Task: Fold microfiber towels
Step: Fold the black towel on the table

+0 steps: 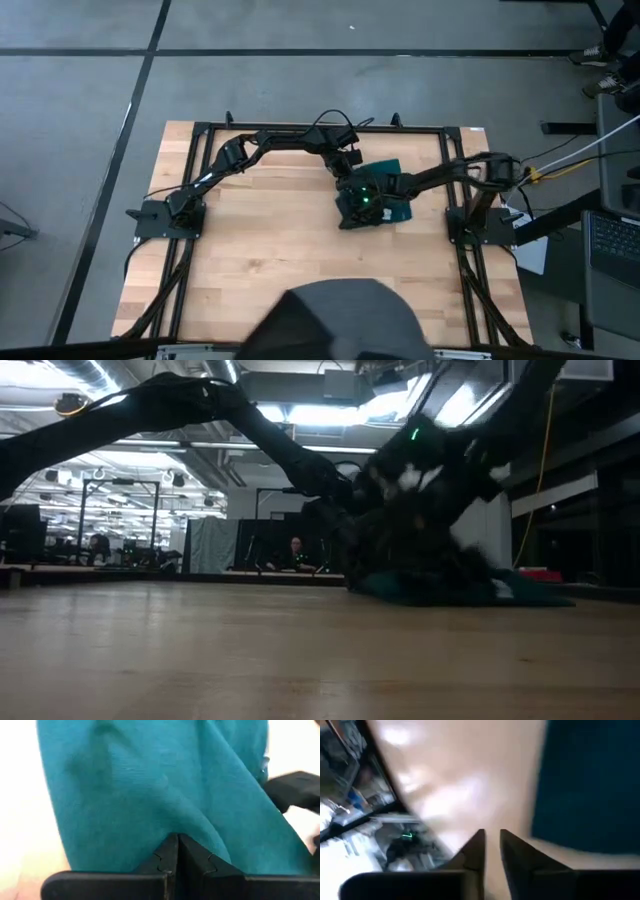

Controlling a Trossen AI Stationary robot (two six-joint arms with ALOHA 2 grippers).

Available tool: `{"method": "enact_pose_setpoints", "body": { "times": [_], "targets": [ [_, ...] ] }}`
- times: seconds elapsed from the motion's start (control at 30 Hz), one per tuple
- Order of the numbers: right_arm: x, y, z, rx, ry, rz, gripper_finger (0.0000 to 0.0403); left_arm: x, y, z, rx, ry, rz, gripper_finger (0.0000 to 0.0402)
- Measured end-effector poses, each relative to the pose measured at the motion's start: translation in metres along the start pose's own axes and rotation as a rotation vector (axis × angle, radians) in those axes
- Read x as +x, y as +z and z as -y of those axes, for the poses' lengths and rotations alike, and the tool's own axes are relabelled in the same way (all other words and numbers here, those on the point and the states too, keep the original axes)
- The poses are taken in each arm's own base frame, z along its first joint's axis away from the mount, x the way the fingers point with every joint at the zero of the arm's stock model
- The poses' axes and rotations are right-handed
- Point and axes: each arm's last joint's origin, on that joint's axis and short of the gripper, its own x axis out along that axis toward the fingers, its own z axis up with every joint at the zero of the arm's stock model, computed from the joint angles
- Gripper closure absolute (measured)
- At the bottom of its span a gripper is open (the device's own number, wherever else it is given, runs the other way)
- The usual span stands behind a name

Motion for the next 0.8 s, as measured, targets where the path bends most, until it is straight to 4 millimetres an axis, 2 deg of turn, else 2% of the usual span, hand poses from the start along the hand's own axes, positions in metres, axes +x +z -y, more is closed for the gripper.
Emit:
{"method": "enact_pose_setpoints", "body": {
  "times": [0.07,0.2,0.33,0.57,0.8],
  "targets": [
    [-0.011,-0.018,-0.009,0.0,0.027,-0.026,0.0329,0.001,0.0,0.001,0.002,0.004,0.001,0.0386],
    [-0.04,-0.053,-0.04,-0.023,0.173,-0.056,0.0274,0.001,0.001,0.001,-0.004,0.006,0.006,0.0386],
    [-0.072,-0.075,-0.062,0.005,0.301,0.044,0.0226,-0.003,0.003,0.0,-0.003,0.002,0.019,0.0386],
    [-0.102,-0.088,-0.066,0.071,0.334,0.148,0.0187,-0.001,-0.003,-0.001,0.024,0.001,0.001,0.0386],
    [-0.127,-0.092,-0.072,0.062,0.428,0.216,0.0202,0.004,-0.004,0.005,-0.037,0.014,-0.006,0.0397]
  ]
}}
